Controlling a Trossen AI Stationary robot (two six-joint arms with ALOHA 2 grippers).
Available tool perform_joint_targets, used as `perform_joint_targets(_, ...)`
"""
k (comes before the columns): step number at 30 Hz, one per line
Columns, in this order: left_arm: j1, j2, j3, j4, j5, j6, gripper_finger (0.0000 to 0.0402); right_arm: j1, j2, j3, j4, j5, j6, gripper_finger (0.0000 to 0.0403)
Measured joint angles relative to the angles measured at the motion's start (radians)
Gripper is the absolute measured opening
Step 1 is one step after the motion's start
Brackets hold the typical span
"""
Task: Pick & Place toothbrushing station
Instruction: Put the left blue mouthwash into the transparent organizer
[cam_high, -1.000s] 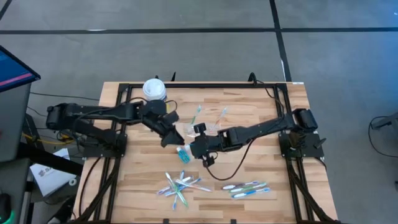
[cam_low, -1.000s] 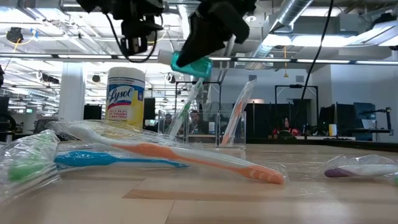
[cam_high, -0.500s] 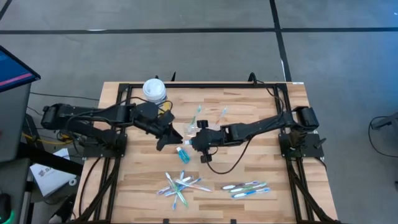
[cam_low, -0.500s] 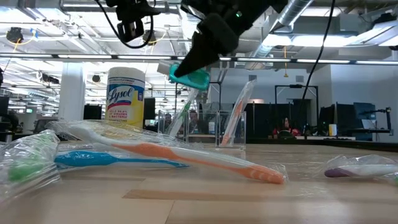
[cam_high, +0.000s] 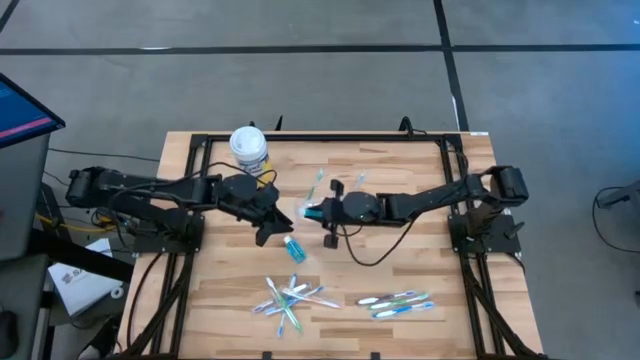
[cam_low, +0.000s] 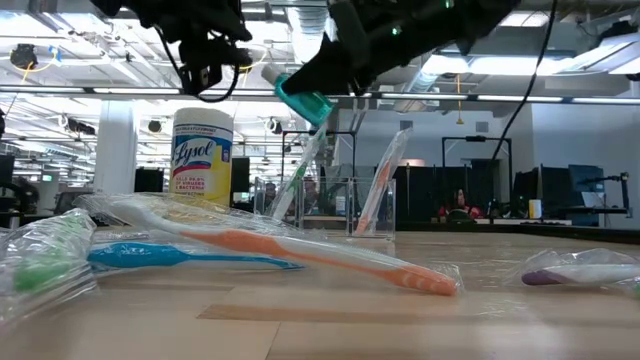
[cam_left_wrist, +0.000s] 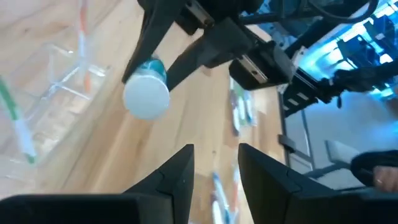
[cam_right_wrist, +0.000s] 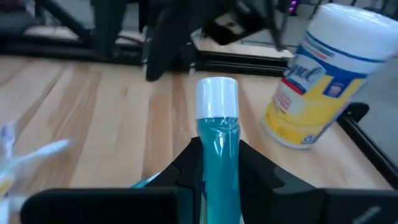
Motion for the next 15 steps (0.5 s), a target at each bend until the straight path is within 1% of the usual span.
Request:
perform_joint_targets(5,-0.004,0.000,-0.012,0.023,-0.069,0.040,0.0121,-0.030,-0.002,-0.092,0.210,0.000,0.070,0.0058)
perform_joint_targets(8,-0.011,0.000,-0.012,0.034,-0.122,0.069,0.0122,-0.045,0.000,-0.149,0.289,0.001,0.100,0.0058)
perform_joint_targets(12,-0.016,0.000,-0.012,0.067,-0.146,0.096,0.0122,-0.058,0.000,-0.225,0.453,0.002,0.145,0.0058)
perform_joint_targets(15,-0.016,0.000,-0.012,0.094,-0.156,0.103,0.0122,-0.067,0.007,-0.269,0.528,0.012,0.175,0.0058)
